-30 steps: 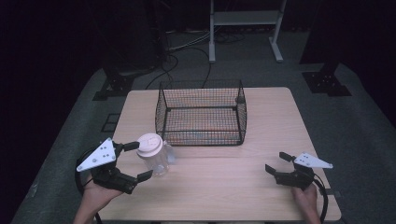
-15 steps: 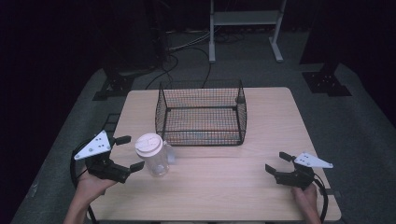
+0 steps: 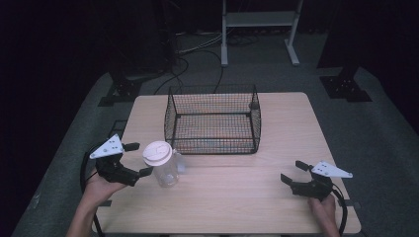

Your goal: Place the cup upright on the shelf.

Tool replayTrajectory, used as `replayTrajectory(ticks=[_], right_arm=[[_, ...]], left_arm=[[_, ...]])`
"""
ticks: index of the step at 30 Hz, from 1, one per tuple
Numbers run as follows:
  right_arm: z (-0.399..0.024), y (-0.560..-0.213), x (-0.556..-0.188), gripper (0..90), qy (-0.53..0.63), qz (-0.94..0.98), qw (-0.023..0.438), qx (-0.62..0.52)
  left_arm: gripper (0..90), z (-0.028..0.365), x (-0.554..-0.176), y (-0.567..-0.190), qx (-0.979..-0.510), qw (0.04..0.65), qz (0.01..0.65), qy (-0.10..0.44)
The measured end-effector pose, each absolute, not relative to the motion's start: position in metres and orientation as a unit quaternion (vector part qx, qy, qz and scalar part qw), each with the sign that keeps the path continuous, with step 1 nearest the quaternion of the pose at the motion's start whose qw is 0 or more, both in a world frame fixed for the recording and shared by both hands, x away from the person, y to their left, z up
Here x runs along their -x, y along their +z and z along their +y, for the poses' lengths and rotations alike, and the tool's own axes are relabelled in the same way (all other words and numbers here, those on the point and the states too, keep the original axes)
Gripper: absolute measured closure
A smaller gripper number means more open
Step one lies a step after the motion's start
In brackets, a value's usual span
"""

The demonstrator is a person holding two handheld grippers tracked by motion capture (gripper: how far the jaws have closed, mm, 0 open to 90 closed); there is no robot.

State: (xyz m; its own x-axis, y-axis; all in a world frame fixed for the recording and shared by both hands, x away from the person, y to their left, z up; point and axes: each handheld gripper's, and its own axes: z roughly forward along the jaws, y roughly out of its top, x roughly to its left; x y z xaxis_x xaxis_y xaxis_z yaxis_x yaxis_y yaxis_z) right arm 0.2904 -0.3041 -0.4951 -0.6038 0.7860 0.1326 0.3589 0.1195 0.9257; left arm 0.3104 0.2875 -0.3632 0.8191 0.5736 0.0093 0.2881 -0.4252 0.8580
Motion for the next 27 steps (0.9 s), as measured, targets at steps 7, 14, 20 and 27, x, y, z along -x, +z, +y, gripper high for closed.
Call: replayTrajectory(ticks=[7, 14, 20, 27], right_arm=[[-0.304, -0.495, -0.29, 13.4, 0.533, 0.72, 0.2, -0.396], [-0.304, -0.495, -0.29, 13.4, 0.534, 0.72, 0.199, -0.395], [-0.304, -0.495, -0.29, 13.5, 0.535, 0.72, 0.199, -0.395], [-0.304, -0.495, -0.29, 13.4, 0.535, 0.72, 0.199, -0.394]], left_arm=[[0.0, 0.279, -0.318, -0.371, -0.84, 0.457, 0.257, 0.137], [0.0, 0.267, -0.325, -0.376, -0.849, 0.445, 0.252, 0.129], [0.0, 0.261, -0.329, -0.378, -0.851, 0.445, 0.252, 0.123], [0.0, 0.256, -0.336, -0.382, -0.853, 0.439, 0.253, 0.122]])
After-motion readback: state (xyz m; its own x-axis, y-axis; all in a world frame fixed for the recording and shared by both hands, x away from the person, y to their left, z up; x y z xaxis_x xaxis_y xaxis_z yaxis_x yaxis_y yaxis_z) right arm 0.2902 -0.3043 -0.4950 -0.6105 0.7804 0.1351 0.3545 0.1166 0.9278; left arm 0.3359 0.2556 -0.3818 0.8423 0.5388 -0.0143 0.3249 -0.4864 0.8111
